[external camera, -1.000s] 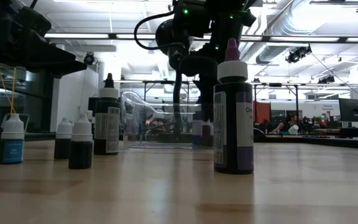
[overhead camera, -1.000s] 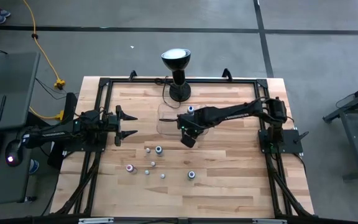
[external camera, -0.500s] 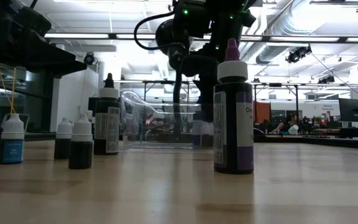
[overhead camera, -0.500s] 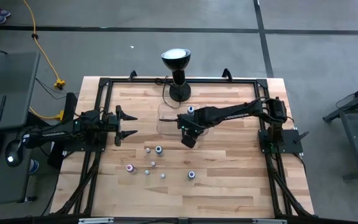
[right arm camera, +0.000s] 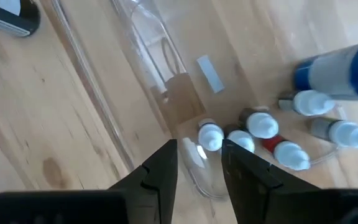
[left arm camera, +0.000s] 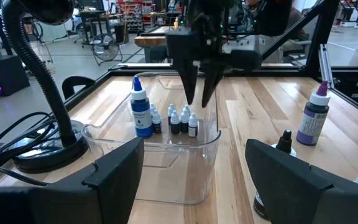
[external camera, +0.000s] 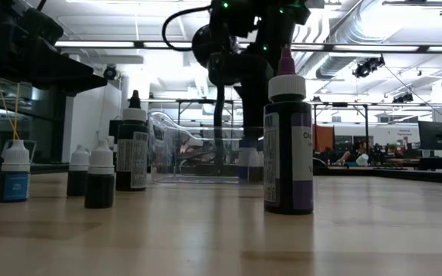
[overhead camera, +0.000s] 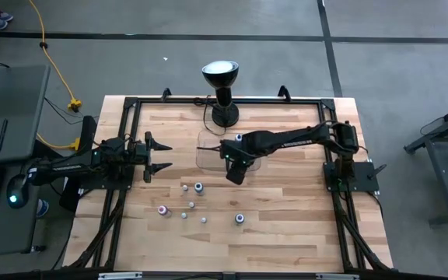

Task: Pick & Place food coloring
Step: Put the black food coloring bottle into the transparent bin

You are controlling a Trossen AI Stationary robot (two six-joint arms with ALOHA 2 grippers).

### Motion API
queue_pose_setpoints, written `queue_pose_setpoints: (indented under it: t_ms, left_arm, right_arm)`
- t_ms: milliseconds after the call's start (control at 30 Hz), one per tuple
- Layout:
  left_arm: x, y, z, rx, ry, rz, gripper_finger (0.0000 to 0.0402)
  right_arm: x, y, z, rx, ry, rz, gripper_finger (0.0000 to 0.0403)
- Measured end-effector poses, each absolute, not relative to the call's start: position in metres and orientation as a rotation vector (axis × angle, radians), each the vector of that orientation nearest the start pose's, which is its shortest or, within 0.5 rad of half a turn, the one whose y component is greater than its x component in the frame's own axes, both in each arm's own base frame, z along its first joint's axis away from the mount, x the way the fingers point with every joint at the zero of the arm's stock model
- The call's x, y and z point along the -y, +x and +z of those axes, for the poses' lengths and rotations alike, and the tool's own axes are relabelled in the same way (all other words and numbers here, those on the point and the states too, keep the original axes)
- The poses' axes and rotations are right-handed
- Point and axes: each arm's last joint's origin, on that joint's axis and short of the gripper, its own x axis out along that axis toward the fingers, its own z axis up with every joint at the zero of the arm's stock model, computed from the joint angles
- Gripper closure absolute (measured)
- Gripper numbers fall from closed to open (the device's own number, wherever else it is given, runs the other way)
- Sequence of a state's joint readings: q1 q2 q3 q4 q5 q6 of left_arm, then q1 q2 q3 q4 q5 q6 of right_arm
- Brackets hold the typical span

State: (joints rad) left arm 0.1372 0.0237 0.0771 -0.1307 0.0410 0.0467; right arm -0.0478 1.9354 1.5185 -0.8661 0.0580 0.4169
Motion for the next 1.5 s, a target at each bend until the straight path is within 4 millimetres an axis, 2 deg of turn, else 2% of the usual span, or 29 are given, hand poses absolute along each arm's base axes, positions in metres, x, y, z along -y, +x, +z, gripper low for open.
queue_pose_setpoints:
  t_ms: [200, 300, 567, 767, 967, 1133, 1300, 1500]
  left_arm:
    - [-0.012, 0.093, 0.175, -0.079, 0.039, 0.095, 0.0124]
    - [-0.012, 0.093, 0.175, -0.08, 0.039, 0.094, 0.0124]
    - [-0.012, 0.093, 0.175, -0.08, 0.04, 0.094, 0.0124]
    - [-0.012, 0.093, 0.175, -0.079, 0.04, 0.094, 0.0124]
    - [-0.012, 0.093, 0.175, -0.079, 0.04, 0.094, 0.0124]
    - [-0.012, 0.093, 0.175, -0.08, 0.04, 0.094, 0.0124]
    - [-0.012, 0.093, 0.175, -0.079, 0.04, 0.094, 0.0124]
    - [-0.012, 0.093, 0.175, -0.079, 0.04, 0.095, 0.0124]
  right_arm:
    - [0.025, 0.392, 0.246, -1.254, 0.267, -0.364, 0.0288]
    - [0.019, 0.395, 0.268, -1.224, 0.241, -0.336, 0.0288]
    - [-0.024, 0.404, 0.326, -1.065, 0.185, -0.162, 0.0288]
    - [-0.051, 0.402, 0.348, -0.996, 0.158, -0.089, 0.0288]
    - [-0.078, 0.399, 0.35, -0.989, 0.149, -0.042, 0.0288]
    - [-0.105, 0.401, 0.34, -1.006, 0.114, 0.015, 0.0288]
    - [-0.122, 0.418, 0.321, -0.964, 0.098, 0.025, 0.0288]
    - [-0.128, 0.442, 0.295, -0.907, 0.144, -0.057, 0.0288]
